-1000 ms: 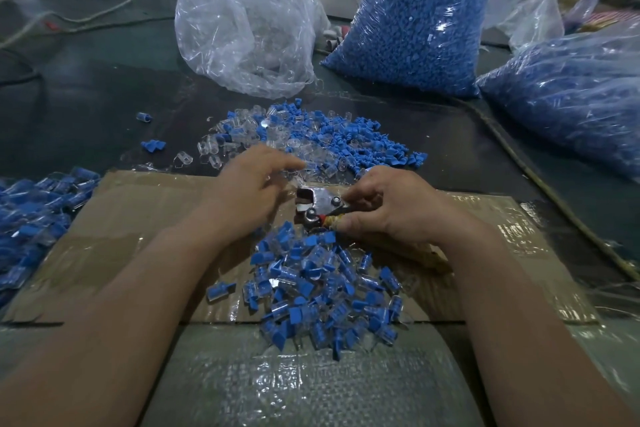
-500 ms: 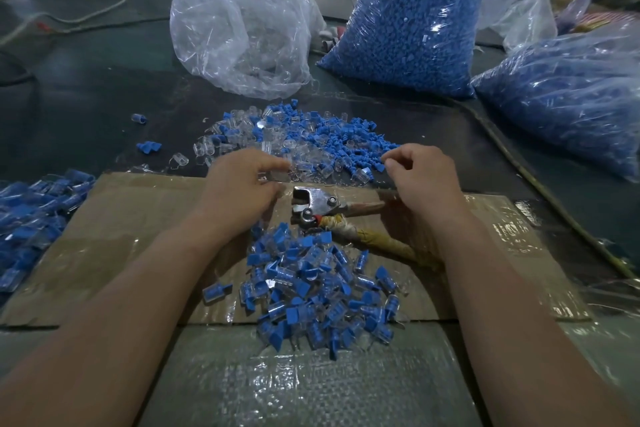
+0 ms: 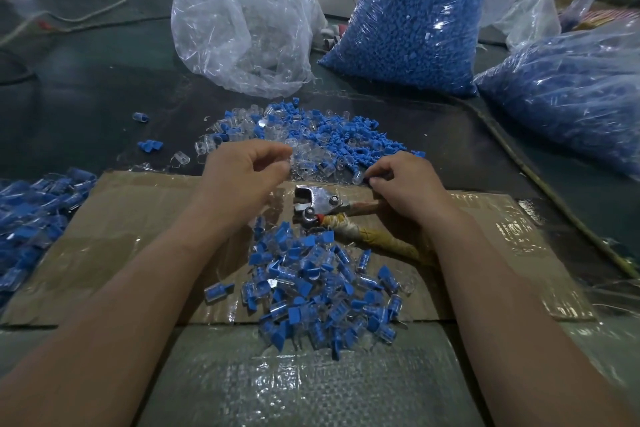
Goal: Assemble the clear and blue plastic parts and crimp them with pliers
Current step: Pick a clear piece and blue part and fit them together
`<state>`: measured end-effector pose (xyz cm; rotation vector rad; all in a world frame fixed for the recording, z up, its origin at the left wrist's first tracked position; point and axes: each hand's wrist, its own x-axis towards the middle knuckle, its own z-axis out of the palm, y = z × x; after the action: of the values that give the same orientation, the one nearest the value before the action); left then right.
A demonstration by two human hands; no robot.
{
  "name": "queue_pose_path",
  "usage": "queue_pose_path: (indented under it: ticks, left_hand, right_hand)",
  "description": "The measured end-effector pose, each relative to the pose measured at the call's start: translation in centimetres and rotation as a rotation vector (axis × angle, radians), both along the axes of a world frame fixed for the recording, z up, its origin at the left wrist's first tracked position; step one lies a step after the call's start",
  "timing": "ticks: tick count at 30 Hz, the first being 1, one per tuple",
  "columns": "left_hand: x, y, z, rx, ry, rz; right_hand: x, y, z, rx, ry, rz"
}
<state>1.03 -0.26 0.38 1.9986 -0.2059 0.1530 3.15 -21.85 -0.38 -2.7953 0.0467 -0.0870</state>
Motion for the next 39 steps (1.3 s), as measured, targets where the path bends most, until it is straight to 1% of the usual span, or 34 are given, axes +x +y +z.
queue_pose_path:
  ticks: [4, 7, 11, 14, 17, 22, 26, 29, 39]
  left_hand:
    - [-0.1, 0.0, -0.1, -0.023, -0.012, -0.037]
    - [-0.2, 0.0, 0.0, -0.064, -0.045, 0.000]
    - [-0.5, 0.1, 0.5, -0.212, 0.002, -0.047]
    - [-0.3, 0.1, 0.4, -0.260, 0.044, -0.068]
    - [-0.3, 0.0, 0.5, -0.294, 0.069, -0.099]
    - [-0.1, 0.0, 0.4, -0.278, 0.077, -0.129]
    - [-0.1, -0.3, 0.3, -0.330, 0.117, -0.144]
    - [-0.1, -0.4, 0.3, -0.303, 0.105, -0.160]
    - [-0.2, -0.5, 0.3, -0.268, 0.095, -0.149]
  right_hand:
    - [0.0, 0.1, 0.1, 0.026, -0.004, -0.026]
    - [-0.2, 0.2, -0.1, 0.065, -0.018, -0.031]
    - [-0.8, 0.0, 0.5, 0.177, -0.156, -0.041]
    - [-1.6, 0.4, 1.2, 0.258, -0.254, -0.018]
    - [-2.6, 1.6, 1.8, 0.359, -0.294, 0.015]
    - [-4.0, 4.3, 2.2, 0.489, -0.313, 0.138]
    - [-4.5, 5.2, 2.1, 0.521, -0.408, 0.187]
    - [-4.6, 5.4, 1.9, 0.580, -0.458, 0.196]
    - [-4.9, 5.9, 1.9, 0.648, -0.444, 0.242]
